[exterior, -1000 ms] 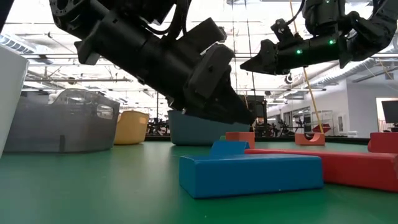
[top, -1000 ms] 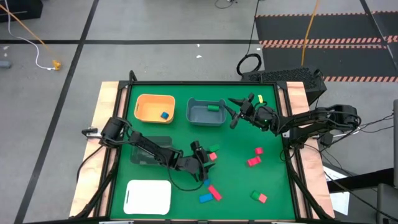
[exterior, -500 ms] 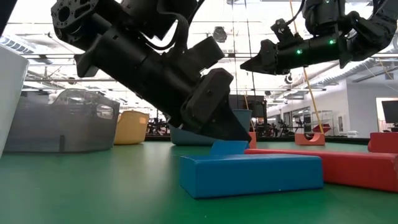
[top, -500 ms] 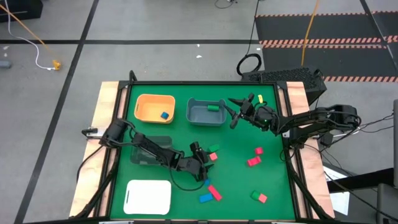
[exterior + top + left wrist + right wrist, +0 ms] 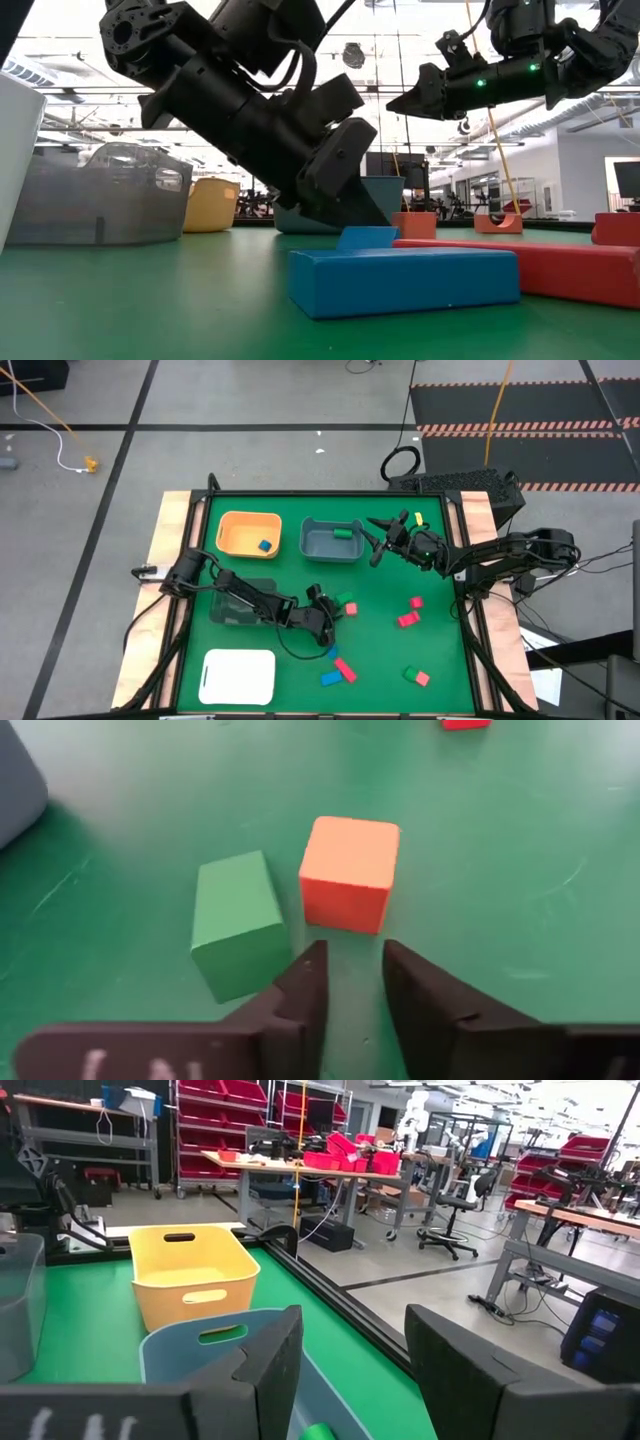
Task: Sort & place blocks by color
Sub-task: Put the orange square block into the black bin
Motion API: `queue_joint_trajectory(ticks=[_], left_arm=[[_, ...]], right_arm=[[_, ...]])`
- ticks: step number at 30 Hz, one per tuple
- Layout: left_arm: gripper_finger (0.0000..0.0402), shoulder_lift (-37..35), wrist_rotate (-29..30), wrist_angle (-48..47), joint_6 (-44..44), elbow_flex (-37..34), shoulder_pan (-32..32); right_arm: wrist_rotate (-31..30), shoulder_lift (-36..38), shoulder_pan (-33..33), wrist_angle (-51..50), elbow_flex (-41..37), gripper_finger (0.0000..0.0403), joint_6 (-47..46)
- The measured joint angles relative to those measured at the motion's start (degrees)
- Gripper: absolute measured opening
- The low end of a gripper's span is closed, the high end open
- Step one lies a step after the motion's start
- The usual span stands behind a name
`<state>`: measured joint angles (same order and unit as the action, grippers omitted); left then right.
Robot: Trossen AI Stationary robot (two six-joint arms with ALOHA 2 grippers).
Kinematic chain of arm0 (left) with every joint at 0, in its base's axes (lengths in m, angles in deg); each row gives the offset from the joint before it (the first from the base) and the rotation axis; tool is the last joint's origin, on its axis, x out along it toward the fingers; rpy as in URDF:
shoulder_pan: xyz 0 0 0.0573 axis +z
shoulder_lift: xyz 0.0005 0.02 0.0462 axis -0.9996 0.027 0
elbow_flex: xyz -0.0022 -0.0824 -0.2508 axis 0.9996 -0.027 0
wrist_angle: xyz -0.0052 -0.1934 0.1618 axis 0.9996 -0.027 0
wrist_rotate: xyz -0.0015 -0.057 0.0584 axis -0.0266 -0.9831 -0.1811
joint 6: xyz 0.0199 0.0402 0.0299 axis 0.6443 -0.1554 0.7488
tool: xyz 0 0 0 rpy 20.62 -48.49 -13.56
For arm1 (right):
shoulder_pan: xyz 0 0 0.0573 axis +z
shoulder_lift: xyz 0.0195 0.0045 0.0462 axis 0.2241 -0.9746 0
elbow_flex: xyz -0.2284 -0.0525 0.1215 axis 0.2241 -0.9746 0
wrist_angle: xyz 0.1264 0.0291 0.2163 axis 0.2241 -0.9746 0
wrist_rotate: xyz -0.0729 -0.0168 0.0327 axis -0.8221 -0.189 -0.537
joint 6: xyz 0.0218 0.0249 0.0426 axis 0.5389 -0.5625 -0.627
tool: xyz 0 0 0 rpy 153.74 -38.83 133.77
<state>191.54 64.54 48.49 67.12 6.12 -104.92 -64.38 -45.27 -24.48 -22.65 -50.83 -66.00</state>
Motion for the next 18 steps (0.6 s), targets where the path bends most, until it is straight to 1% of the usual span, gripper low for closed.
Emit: queue_joint_trajectory(ticks=[5,7,9,11,13,16,18], left_arm=[[0.0038,0.00,-0.12,0.34,1.53,-0.01,0.11],[0.0026,0.00,-0.09,0.09,1.45,-0.02,0.16],[0.0024,0.00,0.29,-0.18,1.45,-0.02,0.24],[0.0031,0.00,0.96,-0.05,1.46,0.00,0.42],[0.0048,0.00,1.41,0.16,1.45,0.00,0.74],[0.0088,0.00,1.41,1.24,1.02,-0.01,1.32],[0.0122,0.00,1.41,3.54,0.46,0.00,1.63]], right_arm=[[0.00,-0.02,0.00,0.00,0.00,0.0171,0.00],[0.00,0.00,0.00,0.00,0.01,0.0171,0.00],[0.00,-0.01,0.00,-0.02,0.02,0.0171,0.00],[-0.01,-0.01,0.00,-0.01,0.00,0.0171,0.00],[0.00,0.00,0.01,-0.02,0.01,0.0171,0.00],[0.00,-0.01,0.00,0.00,0.01,0.0171,0.00],[0.00,-0.02,0.01,-0.02,0.00,0.0171,0.00]])
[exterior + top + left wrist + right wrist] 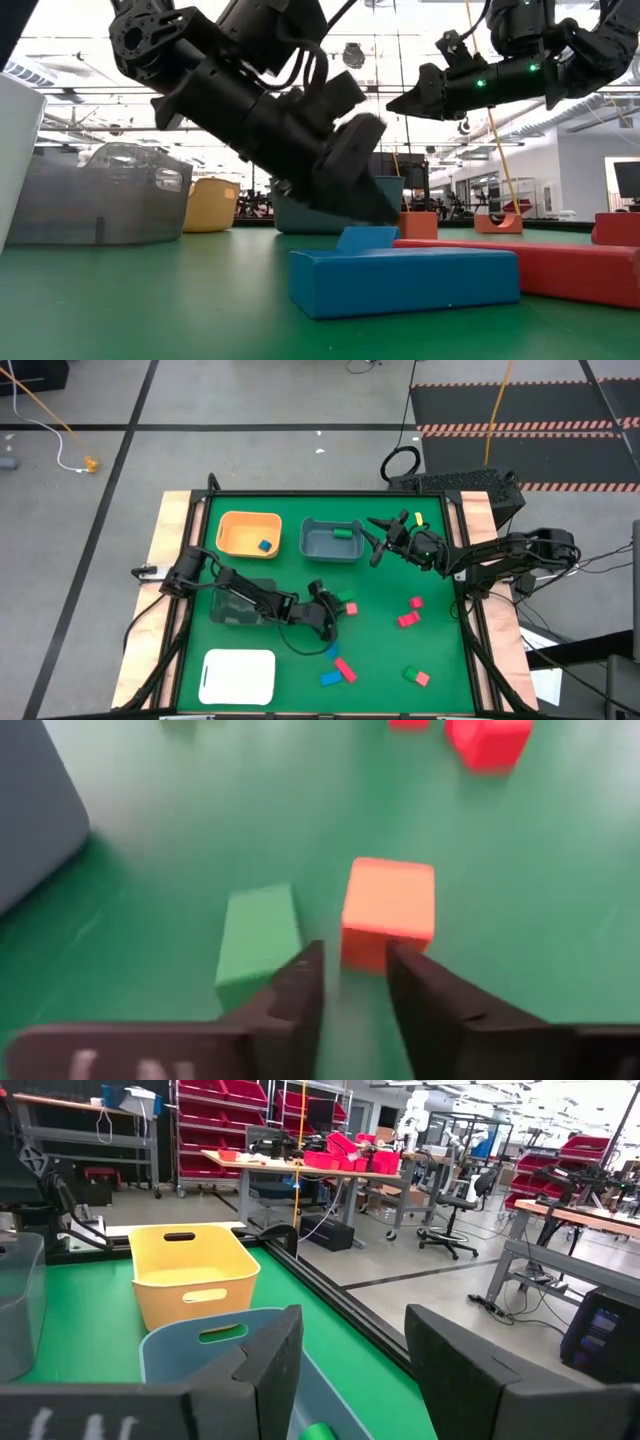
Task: Sort & place blocks by color
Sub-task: Put the orange square block into the black bin
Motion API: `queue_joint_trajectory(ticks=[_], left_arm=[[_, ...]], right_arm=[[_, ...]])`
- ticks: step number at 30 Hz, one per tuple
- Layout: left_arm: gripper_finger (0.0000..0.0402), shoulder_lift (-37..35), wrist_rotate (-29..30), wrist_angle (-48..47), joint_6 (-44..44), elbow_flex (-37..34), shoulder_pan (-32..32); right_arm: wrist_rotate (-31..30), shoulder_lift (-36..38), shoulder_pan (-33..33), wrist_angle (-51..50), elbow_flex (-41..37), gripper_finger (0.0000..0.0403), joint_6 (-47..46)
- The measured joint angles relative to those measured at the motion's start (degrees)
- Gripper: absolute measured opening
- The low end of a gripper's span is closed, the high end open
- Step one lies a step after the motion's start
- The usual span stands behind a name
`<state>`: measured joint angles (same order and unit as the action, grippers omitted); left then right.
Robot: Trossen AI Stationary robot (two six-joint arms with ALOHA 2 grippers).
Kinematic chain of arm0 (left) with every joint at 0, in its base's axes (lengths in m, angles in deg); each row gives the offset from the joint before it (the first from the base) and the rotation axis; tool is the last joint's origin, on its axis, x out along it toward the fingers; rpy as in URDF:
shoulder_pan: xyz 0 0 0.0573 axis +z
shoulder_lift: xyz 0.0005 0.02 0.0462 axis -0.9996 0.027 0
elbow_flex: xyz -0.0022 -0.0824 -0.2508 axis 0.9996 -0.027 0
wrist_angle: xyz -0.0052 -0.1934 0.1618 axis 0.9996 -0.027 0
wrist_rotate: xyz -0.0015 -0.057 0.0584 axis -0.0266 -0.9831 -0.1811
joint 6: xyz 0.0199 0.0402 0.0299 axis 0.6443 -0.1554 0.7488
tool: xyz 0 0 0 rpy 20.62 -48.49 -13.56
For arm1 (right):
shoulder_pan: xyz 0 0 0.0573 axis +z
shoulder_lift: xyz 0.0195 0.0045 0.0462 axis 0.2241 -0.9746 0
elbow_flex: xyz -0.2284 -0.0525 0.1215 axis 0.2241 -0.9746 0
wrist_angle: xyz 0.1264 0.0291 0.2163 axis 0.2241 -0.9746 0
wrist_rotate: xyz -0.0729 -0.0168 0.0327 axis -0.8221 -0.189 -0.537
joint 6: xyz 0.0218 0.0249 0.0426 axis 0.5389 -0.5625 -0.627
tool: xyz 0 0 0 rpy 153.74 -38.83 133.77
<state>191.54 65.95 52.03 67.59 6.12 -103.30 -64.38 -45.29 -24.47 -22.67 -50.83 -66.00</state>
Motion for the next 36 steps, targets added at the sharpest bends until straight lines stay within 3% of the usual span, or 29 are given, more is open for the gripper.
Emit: queue_joint_trajectory(ticks=[8,14,19,27,36], left_arm=[[0.0261,-0.02,-1.29,8.14,5.58,0.00,0.14],[0.0300,1.16,-2.91,9.40,8.87,0.29,0.36],[0.0302,5.61,-3.11,12.20,8.59,1.76,1.01],[0.0294,6.34,-3.04,11.37,8.90,2.64,1.26],[0.0201,6.14,-2.78,7.21,9.05,2.78,1.72]], right_arm=[[0.00,0.02,0.00,0.00,0.00,0.0171,0.00],[0.00,0.02,-0.01,0.00,0.00,0.0171,0.00],[0.00,0.00,-0.01,-0.26,0.00,0.0171,0.00],[-0.01,0.01,0.00,-0.13,0.00,0.0171,0.00],[0.00,0.02,0.01,-0.04,0.00,0.0171,0.00]])
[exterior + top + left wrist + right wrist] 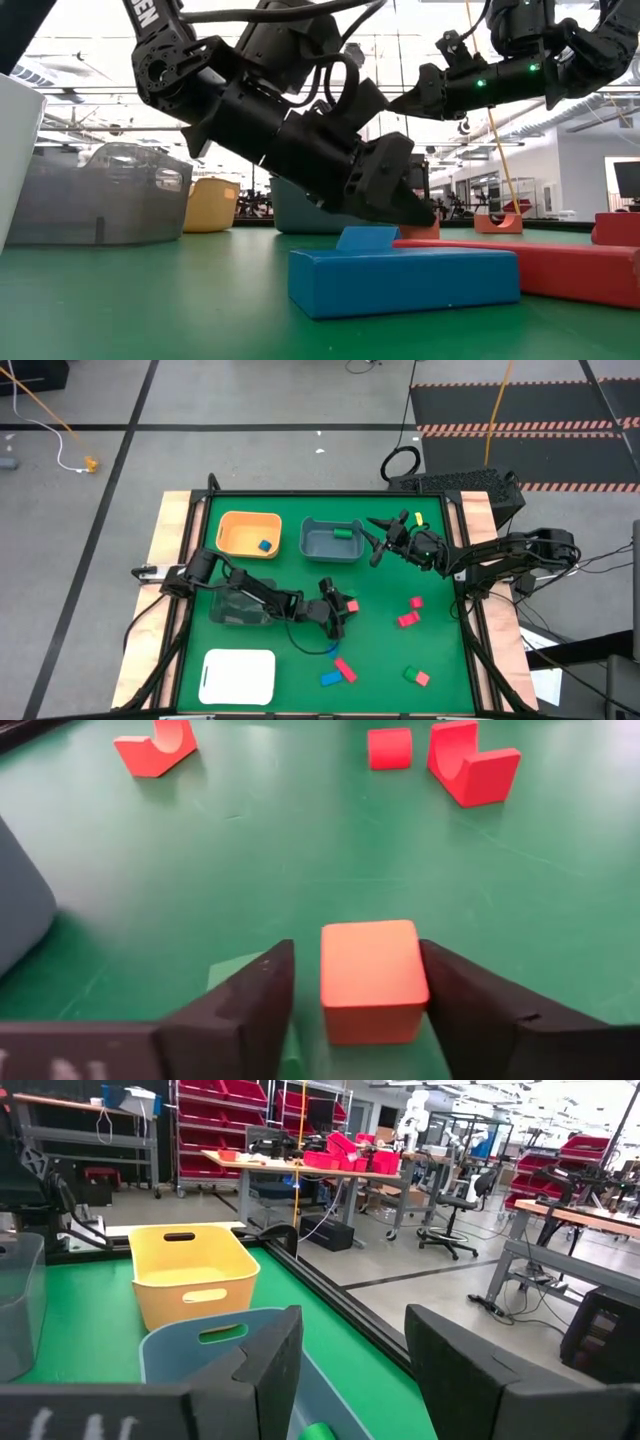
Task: Sort & place blocks by color
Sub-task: Put the orange square block into the black bin
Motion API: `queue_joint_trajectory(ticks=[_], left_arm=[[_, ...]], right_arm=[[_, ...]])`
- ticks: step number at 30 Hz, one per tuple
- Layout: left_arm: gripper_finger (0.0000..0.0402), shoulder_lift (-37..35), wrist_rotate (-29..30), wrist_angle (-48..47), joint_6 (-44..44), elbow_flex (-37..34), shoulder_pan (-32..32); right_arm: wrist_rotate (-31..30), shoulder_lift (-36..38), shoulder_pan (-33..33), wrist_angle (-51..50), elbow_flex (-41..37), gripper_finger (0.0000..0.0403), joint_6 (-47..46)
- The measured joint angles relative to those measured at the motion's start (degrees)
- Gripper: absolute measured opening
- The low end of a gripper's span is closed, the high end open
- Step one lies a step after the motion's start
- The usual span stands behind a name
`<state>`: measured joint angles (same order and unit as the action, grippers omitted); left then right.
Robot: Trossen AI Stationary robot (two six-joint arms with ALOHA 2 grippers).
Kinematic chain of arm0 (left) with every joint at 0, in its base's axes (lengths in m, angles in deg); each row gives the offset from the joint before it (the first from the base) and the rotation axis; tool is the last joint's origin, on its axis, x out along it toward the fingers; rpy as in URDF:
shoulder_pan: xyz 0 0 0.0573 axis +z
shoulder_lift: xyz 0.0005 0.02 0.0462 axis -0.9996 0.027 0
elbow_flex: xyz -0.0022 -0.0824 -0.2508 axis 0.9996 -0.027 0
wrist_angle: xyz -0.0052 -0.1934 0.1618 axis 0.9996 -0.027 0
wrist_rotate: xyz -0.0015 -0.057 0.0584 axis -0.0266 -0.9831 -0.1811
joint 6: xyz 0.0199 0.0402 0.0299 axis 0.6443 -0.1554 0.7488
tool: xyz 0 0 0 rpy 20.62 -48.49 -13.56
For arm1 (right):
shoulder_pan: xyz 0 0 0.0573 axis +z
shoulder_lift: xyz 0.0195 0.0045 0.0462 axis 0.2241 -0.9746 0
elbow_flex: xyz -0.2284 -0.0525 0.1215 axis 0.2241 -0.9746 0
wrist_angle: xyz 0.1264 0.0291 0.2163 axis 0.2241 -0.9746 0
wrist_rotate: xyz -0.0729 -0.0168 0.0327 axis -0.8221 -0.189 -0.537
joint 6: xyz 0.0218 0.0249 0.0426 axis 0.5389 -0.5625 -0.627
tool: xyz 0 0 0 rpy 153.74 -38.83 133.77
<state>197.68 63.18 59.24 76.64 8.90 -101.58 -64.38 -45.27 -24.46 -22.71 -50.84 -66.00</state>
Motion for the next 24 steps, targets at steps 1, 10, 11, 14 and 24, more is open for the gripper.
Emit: queue_joint_trajectory(ticks=[1,10,11,14,24], left_arm=[[0.0186,0.00,0.00,0.00,0.11,0.00,0.00],[0.0135,0.03,-1.69,1.15,1.01,-0.11,-0.02],[0.0135,-0.23,-1.85,1.13,1.00,-0.13,-0.04],[0.0135,-1.43,-2.43,0.32,1.10,-0.24,-0.08],[0.0135,-12.31,0.65,-12.30,2.16,-0.35,-1.12]], right_arm=[[0.00,-0.02,-0.02,0.02,0.02,0.0171,0.00],[0.00,-0.02,0.00,0.02,0.00,0.0171,0.00],[0.00,-0.01,-0.02,0.03,0.01,0.0171,0.00],[0.00,-0.02,-0.02,0.04,0.00,0.0171,0.00],[0.00,-0.02,-0.02,0.00,0.01,0.0171,0.00]])
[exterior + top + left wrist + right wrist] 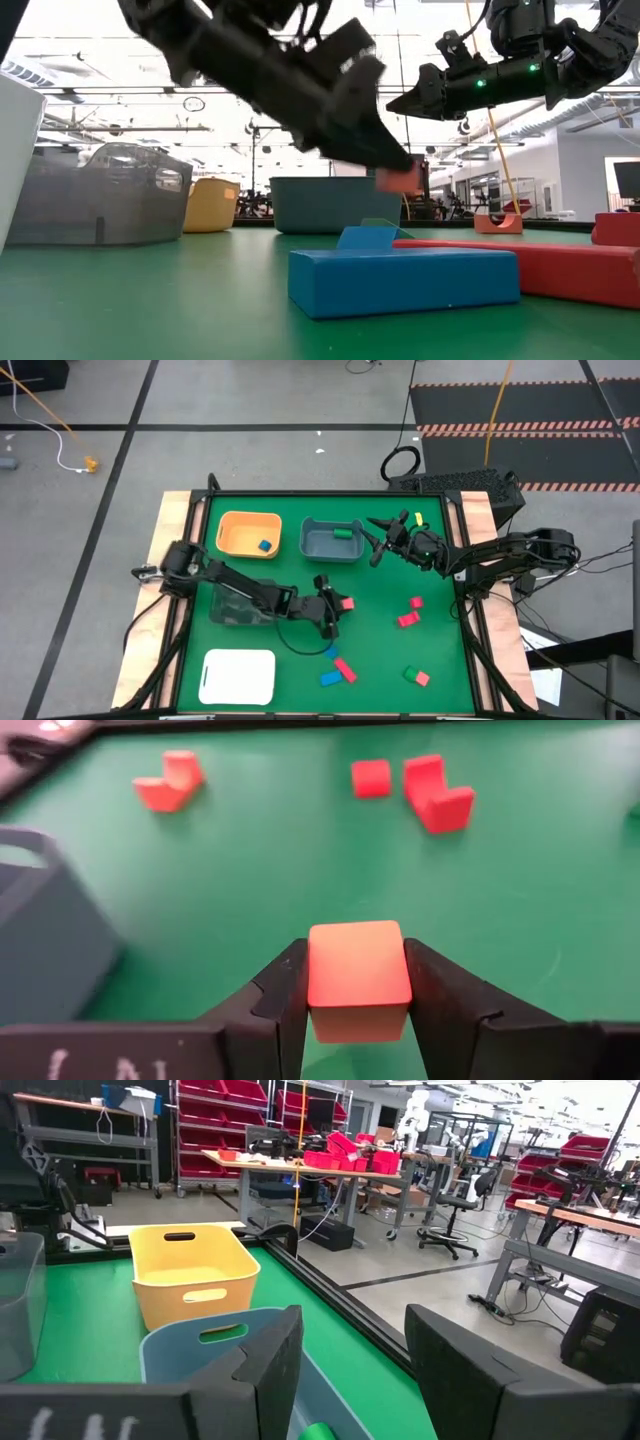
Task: Sort & place blocks by color
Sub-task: Put the orange square block into the black bin
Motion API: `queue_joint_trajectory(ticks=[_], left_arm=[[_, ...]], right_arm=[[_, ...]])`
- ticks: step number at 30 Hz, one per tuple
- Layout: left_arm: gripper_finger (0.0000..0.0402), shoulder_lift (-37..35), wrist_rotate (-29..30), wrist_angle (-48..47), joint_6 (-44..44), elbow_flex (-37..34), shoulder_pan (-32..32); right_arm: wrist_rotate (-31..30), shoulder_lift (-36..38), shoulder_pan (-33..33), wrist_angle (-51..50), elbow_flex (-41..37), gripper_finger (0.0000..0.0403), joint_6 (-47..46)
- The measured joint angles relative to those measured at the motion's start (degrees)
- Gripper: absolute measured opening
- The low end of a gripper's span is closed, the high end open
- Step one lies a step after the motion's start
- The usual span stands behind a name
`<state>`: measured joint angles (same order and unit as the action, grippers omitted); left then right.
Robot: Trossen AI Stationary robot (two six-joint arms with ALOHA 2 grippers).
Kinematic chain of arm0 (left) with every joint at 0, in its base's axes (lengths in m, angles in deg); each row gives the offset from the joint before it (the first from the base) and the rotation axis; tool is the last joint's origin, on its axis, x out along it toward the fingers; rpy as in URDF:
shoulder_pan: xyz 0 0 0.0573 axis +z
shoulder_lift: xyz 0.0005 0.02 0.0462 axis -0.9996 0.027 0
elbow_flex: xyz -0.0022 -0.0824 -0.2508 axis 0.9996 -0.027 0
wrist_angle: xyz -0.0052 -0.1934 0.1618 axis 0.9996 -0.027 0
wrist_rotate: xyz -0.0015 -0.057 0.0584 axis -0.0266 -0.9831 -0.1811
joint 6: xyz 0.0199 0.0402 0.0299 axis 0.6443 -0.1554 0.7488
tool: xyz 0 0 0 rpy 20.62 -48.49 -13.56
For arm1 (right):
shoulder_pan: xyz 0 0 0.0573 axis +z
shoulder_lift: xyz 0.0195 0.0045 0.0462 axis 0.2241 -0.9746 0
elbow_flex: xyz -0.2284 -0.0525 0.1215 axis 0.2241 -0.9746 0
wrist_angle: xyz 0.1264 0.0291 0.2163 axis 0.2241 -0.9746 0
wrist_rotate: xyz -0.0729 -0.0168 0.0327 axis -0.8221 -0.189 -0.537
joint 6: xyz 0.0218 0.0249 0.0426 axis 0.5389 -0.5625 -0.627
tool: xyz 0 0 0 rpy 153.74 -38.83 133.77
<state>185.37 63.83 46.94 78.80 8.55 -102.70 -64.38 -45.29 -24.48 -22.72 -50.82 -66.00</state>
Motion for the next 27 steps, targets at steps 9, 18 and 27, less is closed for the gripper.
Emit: queue_joint_trajectory(ticks=[9,18,27], left_arm=[[0.0165,-14.07,16.08,-28.99,-9.94,0.06,-5.67],[0.0096,-21.63,30.41,-60.79,-40.64,0.13,-16.84],[0.0067,-27.37,34.95,-71.72,-52.84,0.13,-22.61]], right_arm=[[0.00,0.01,0.01,-0.07,-0.01,0.0171,0.00],[0.00,0.01,0.00,-0.25,-0.01,0.0171,0.00],[0.00,0.01,0.02,-0.02,-0.01,0.0171,0.02]])
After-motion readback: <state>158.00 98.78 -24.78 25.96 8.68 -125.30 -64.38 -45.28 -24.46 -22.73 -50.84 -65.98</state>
